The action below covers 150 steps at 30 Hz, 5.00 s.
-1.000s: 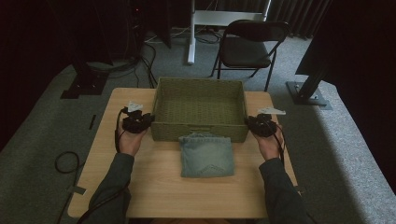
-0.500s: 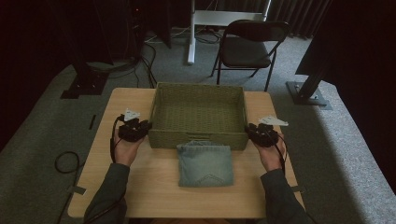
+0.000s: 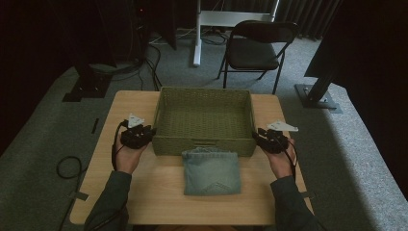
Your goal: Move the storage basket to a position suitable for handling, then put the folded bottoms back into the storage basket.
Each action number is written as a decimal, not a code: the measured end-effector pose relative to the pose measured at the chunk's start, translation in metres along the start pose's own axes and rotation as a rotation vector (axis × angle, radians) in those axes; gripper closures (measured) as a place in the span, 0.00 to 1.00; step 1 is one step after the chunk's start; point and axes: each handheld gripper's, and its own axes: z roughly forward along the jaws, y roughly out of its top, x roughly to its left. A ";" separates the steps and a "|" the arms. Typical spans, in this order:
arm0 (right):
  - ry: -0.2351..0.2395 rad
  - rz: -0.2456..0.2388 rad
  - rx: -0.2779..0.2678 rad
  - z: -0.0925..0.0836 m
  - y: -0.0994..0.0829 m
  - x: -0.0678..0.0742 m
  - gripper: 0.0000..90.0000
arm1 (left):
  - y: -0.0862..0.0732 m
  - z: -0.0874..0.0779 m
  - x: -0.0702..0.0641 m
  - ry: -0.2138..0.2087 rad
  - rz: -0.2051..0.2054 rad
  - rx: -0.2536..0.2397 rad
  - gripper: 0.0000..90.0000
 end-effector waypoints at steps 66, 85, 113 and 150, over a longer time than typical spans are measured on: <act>0.136 -0.183 0.045 -0.045 -0.035 0.067 0.54 | 0.004 -0.021 -0.112 -0.330 0.230 -0.041 0.64; 0.223 -0.182 0.149 -0.036 -0.065 0.089 0.49 | -0.031 0.011 -0.137 -0.250 0.303 0.081 0.55; 0.301 -0.094 0.272 -0.007 -0.076 0.086 0.39 | -0.037 0.036 -0.142 -0.204 0.243 0.119 0.31; 0.394 -0.029 0.364 0.020 -0.077 0.094 0.70 | -0.048 0.073 -0.127 -0.460 0.106 0.290 0.56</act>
